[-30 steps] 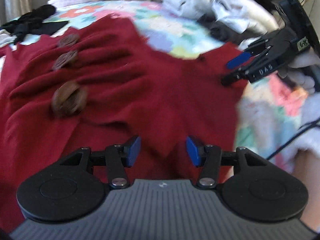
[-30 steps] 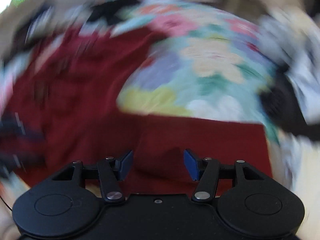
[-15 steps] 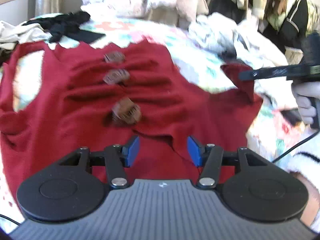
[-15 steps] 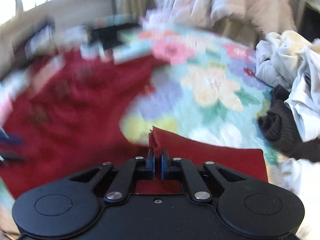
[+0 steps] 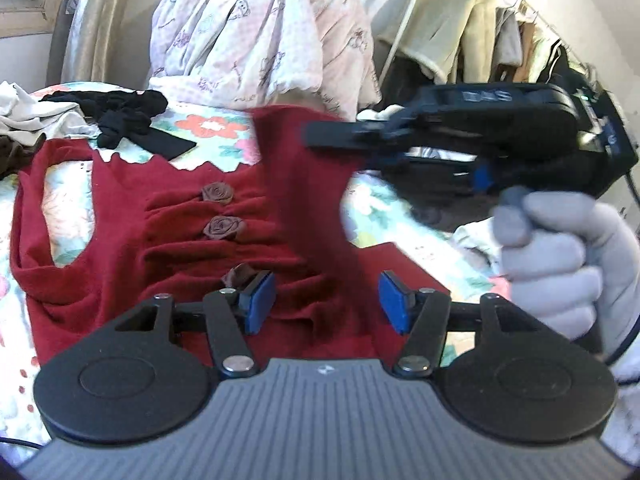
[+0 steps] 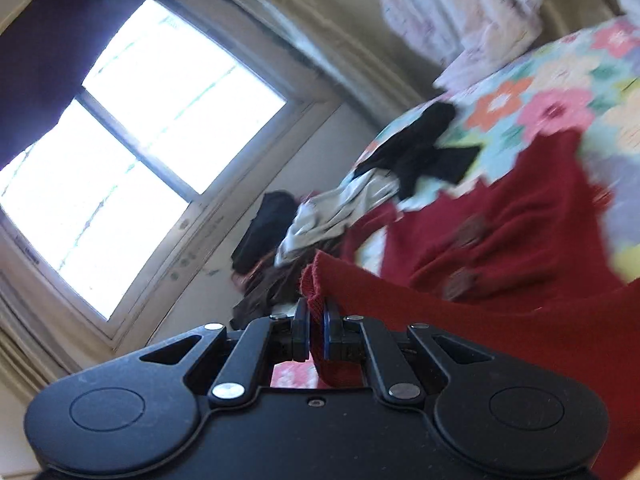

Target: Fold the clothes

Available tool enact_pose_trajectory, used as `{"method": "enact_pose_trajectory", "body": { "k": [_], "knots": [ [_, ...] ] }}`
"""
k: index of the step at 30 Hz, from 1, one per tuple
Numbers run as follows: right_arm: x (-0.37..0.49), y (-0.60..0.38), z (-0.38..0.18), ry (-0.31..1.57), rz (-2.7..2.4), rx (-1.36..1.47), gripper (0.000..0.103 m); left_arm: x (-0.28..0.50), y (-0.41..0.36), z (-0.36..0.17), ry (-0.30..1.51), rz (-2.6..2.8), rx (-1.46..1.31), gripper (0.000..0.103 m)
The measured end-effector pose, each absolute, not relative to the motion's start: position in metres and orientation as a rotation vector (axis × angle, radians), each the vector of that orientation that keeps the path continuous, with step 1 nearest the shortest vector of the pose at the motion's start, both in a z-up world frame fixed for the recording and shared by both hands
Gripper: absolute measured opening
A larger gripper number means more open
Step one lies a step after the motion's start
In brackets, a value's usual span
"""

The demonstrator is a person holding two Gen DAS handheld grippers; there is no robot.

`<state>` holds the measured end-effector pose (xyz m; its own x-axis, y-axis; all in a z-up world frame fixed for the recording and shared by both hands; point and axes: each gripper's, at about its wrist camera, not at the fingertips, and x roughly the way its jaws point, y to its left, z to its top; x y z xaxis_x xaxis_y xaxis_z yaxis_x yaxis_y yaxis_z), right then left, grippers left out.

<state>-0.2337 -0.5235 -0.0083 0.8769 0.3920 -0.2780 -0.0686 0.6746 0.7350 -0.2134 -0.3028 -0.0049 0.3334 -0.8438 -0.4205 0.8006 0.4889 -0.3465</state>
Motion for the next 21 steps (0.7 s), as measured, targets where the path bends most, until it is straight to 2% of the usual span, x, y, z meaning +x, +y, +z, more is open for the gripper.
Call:
{"method": "enact_pose_trajectory", "body": {
  "k": [10,11,13,14,18,19,20,21],
  "knots": [
    [-0.215,-0.478,-0.01,0.457,0.271,0.723,0.01,-0.188,-0.293,-0.019,0.612,-1.017,-0.228,0.062],
    [-0.217,-0.477,-0.012,0.466,0.271,0.724,0.01,-0.187,-0.292,-0.022,0.6,-1.006,-0.23,0.059],
    [-0.218,-0.477,-0.019,0.475,0.268,0.753,0.01,-0.183,-0.29,-0.027,0.585,-0.99,-0.234,0.026],
    [-0.218,-0.476,-0.022,0.482,0.271,0.773,0.01,-0.181,-0.29,-0.03,0.595,-0.984,-0.227,0.003],
    [-0.219,-0.473,-0.038,0.53,0.285,0.826,0.016,-0.18,-0.293,-0.034,0.611,-0.907,-0.085,0.002],
    [-0.221,-0.473,-0.042,0.563,0.286,0.819,0.025,-0.18,-0.292,-0.036,0.62,-0.885,-0.062,0.002],
    [-0.226,-0.475,-0.042,0.589,0.258,0.783,0.028,-0.179,-0.291,-0.037,0.631,-0.863,-0.049,0.002],
    [-0.232,-0.478,-0.042,0.613,0.226,0.743,0.043,-0.176,-0.285,-0.041,0.65,-0.839,-0.07,0.002]
  ]
}}
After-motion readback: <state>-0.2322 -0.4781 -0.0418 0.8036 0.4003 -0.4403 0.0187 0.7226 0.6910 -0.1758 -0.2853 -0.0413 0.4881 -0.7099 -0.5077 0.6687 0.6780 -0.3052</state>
